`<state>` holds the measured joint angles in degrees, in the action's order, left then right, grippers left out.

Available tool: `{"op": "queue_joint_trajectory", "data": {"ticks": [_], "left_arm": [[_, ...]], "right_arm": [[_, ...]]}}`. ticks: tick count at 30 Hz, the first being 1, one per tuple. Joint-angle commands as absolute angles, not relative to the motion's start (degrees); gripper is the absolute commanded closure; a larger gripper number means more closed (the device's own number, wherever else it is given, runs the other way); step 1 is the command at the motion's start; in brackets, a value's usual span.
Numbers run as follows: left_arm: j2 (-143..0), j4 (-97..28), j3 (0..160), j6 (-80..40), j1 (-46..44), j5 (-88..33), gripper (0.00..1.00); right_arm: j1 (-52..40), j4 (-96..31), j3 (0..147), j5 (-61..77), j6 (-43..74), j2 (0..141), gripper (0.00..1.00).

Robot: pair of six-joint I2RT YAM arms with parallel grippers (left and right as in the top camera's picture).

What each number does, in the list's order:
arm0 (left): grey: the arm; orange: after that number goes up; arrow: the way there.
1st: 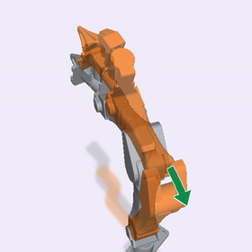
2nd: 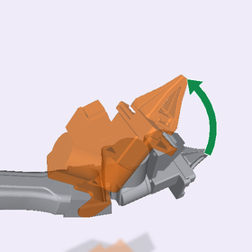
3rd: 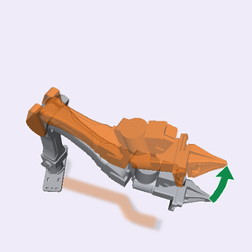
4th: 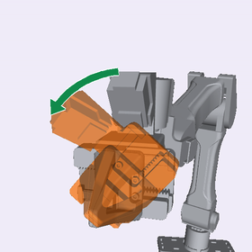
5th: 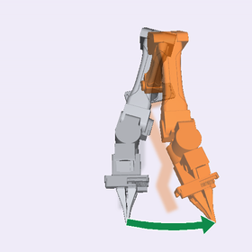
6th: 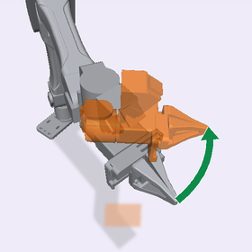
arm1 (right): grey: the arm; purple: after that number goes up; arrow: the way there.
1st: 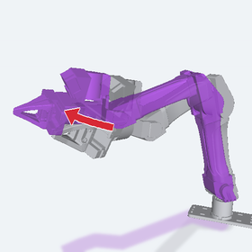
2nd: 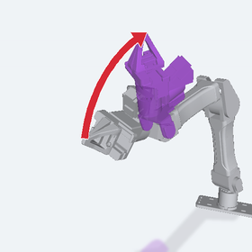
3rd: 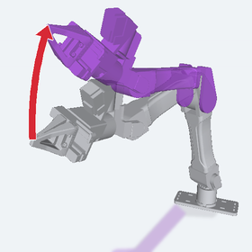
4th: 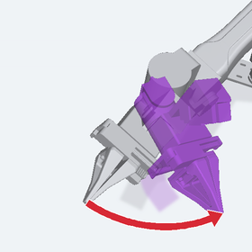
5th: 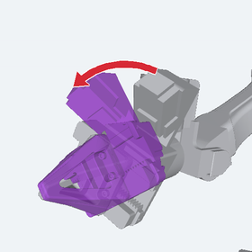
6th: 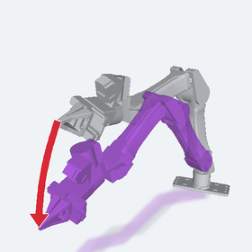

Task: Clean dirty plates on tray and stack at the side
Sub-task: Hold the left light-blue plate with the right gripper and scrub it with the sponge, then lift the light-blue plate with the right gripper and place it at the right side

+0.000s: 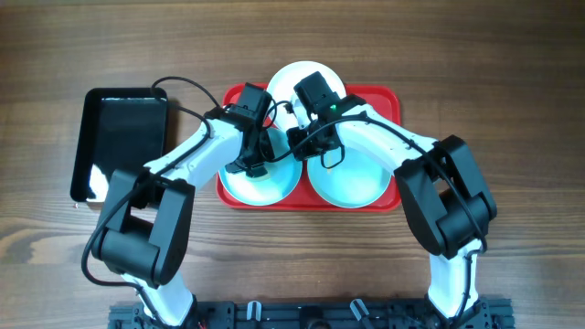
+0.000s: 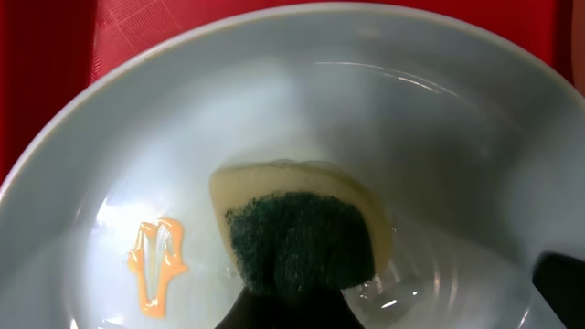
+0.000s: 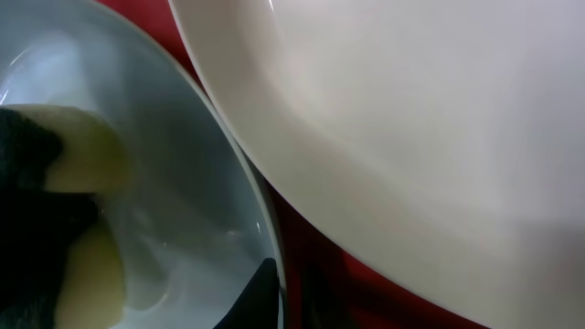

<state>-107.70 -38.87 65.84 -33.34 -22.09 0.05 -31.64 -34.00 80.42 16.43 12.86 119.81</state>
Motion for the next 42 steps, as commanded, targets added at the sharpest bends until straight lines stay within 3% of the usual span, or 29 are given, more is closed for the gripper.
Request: {"op": "queue_joint_trajectory", "data": {"ticks": [1, 9, 17, 19, 22, 23, 27, 31, 35, 37, 42], "left_arm": [[-110.39, -38.54, 64.82, -33.5, -18.98, 0.23, 0.96], [-110.5, -31.0, 55.51, -33.45, -18.46, -0.12, 0.96], [-107.13, -44.69, 58.7, -33.47, -18.46, 24.05, 0.96], [-104.05, -42.72, 59.59, -33.45, -18.46, 17.06, 0.96], [-104.55, -34.06, 59.2, -31.81, -18.63, -9.34, 0.96], [-105.25, -32.36, 58.85, -31.77, -18.96, -12.56, 0.96], [-107.81, -31.03, 58.39, -29.26, -20.91, -12.62, 0.96], [-107.55, -38.37, 58.41, -30.76, -18.81, 7.11, 0.96], [-103.13, -41.93, 58.76, -30.92, -13.67, 11.0, 0.96], [-97.45, -42.33, 59.29, -30.92, -10.94, 10.11, 0.96], [-76.6, -41.23, 59.27, -30.92, -1.34, -10.09, 0.96]], "right_arm": [[-31.59, -33.8, 81.62, 16.58, 13.74, 120.77, 0.89], [-31.59, -33.58, 81.62, 16.58, 13.72, 120.77, 0.89], [-31.55, -33.61, 81.62, 16.56, 13.69, 120.77, 0.89], [-31.55, -33.43, 81.62, 16.58, 13.78, 120.77, 0.89], [-31.55, -33.45, 81.62, 16.58, 14.15, 120.77, 0.89], [-31.55, -33.52, 81.62, 16.6, 14.15, 120.77, 0.89], [-31.55, -33.63, 81.62, 16.62, 14.15, 120.77, 0.91], [-31.55, -33.78, 81.67, 17.91, 15.03, 120.75, 0.95], [-31.55, -34.2, 81.87, 17.91, 15.0, 120.42, 0.96], [-31.55, -34.26, 81.95, 17.93, 15.03, 119.46, 0.95], [-31.55, -34.44, 82.56, 19.18, 11.94, 111.77, 0.96]]}}
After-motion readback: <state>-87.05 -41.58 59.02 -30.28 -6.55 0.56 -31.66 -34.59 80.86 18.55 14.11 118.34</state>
